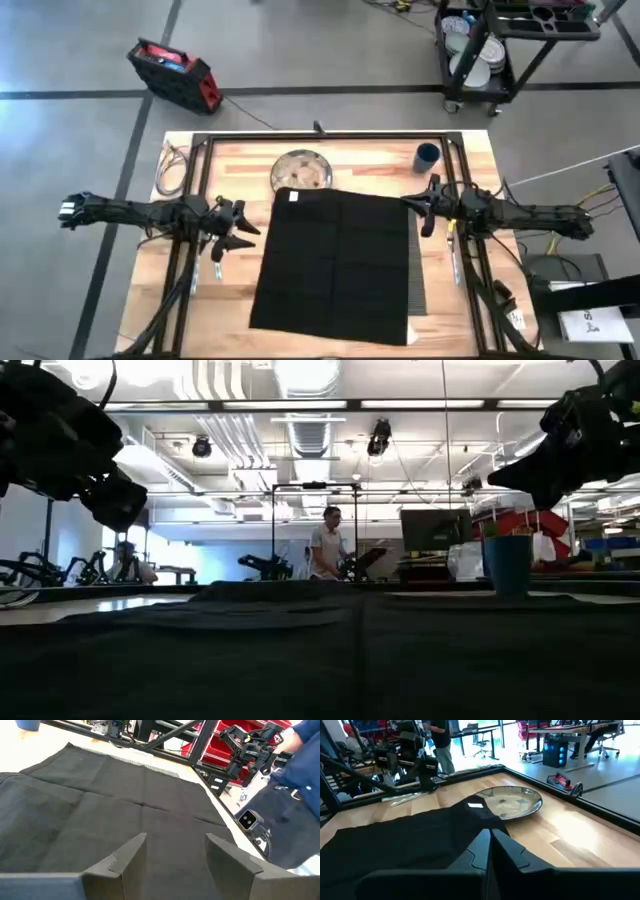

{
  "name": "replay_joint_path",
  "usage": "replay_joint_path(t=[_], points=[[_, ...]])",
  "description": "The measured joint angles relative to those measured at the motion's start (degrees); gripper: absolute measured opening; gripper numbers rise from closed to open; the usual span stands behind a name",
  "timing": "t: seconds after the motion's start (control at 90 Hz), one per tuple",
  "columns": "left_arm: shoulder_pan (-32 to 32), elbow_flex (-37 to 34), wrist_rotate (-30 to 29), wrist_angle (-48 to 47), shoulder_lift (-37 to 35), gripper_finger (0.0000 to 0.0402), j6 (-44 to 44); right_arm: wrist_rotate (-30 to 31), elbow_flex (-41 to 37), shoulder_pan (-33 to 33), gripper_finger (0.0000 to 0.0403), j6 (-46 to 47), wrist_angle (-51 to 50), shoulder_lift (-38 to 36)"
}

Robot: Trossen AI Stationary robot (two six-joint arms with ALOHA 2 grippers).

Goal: Set table place

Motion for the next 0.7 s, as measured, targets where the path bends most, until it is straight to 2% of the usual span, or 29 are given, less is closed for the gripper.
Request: replay_joint_path(t=[0.344, 0.5, 0.644, 0.7], points=[[0.02, 0.00, -0.44, -0.02, -0.02, 0.0185, 0.26, 0.01, 0.00, 0.00, 0.0000, 0.02, 0.00, 0.00], [0.09, 0.00, -11.64, 0.01, -0.02, 0.0187, 1.62, -0.01, 0.00, -0.01, 0.0000, 5.56, 0.14, 0.02], [0.09, 0.00, -25.17, 0.02, -0.02, 0.0181, 1.76, -0.05, -0.01, 0.00, 0.0000, 21.10, 1.53, 0.01], [0.09, 0.00, -28.65, 0.04, -0.02, 0.0178, 1.73, 0.07, 0.00, 0.00, 0.0000, 27.13, 3.22, 0.01]])
